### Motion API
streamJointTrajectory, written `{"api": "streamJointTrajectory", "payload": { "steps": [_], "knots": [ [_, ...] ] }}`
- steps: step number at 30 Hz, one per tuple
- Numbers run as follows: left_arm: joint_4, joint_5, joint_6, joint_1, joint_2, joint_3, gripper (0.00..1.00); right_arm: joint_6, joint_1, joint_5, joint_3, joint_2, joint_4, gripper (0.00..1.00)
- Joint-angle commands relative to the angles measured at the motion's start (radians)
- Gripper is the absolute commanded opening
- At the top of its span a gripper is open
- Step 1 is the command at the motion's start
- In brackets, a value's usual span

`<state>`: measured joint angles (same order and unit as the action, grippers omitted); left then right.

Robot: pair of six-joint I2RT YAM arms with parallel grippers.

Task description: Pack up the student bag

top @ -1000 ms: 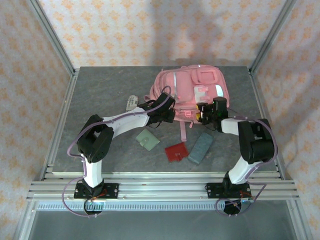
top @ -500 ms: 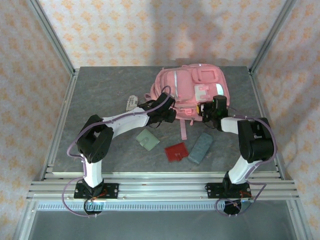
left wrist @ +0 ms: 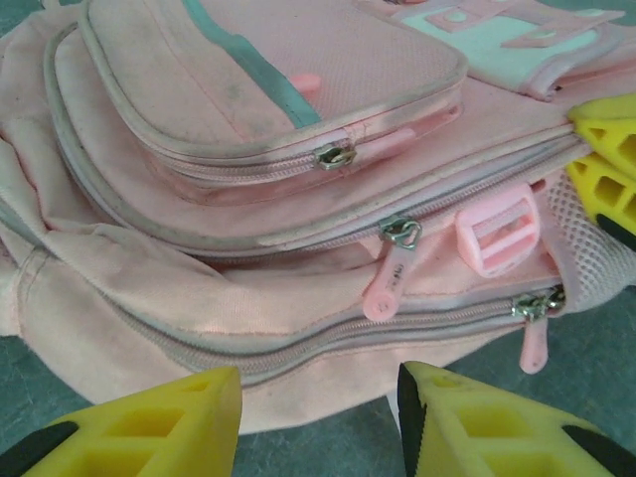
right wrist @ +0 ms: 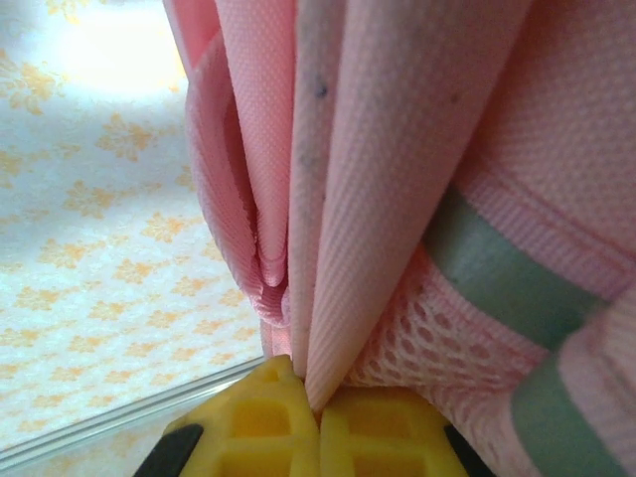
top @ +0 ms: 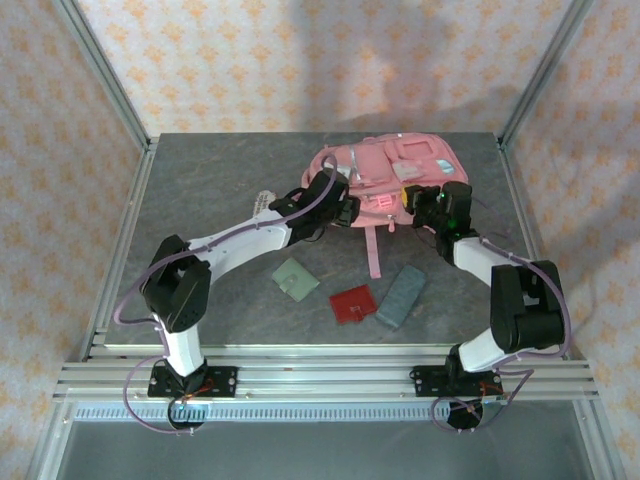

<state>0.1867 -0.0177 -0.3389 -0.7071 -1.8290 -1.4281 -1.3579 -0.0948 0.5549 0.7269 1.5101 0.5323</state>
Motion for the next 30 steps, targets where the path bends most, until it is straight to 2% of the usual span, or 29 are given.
{"api": "streamJointTrajectory", "payload": {
  "steps": [1,7,9,12,15,17,20,22,25,30],
  "knots": [
    [-0.046,0.028,0.017,-0.001,-0.097,0.0,0.45,-0.033,0.001,0.046,0.015,-0.062,0.256,0.0],
    [0.07,0.034,-0.058,0.001,-0.244,-0.003,0.36,-0.019,0.006,0.05,0.051,-0.073,0.253,0.0],
    [0.073,0.049,-0.059,-0.003,-0.224,0.024,0.34,-0.015,0.006,0.054,0.058,-0.071,0.248,0.0],
    [0.012,0.065,-0.058,-0.005,-0.107,0.093,0.35,-0.007,0.006,0.059,0.054,-0.067,0.239,0.0],
    [-0.045,0.05,-0.045,-0.006,0.006,0.118,0.41,-0.013,0.004,0.059,0.036,-0.068,0.25,0.0],
    [-0.102,-0.001,-0.049,-0.006,0.058,0.131,0.47,-0.009,0.001,0.059,0.027,-0.069,0.249,0.0],
    [-0.157,-0.072,-0.081,-0.008,0.079,0.121,0.54,-0.006,0.0,0.056,0.017,-0.073,0.246,0.0],
    [-0.14,-0.081,-0.096,-0.012,0.057,0.075,0.56,-0.005,-0.003,0.053,0.014,-0.076,0.239,0.0],
    [-0.077,-0.016,-0.087,-0.038,0.002,-0.005,0.62,-0.004,-0.006,0.051,0.015,-0.077,0.235,0.0],
    [0.044,0.13,-0.069,-0.085,-0.108,-0.13,0.66,-0.003,-0.009,0.051,0.025,-0.077,0.232,0.0]
  ]
}}
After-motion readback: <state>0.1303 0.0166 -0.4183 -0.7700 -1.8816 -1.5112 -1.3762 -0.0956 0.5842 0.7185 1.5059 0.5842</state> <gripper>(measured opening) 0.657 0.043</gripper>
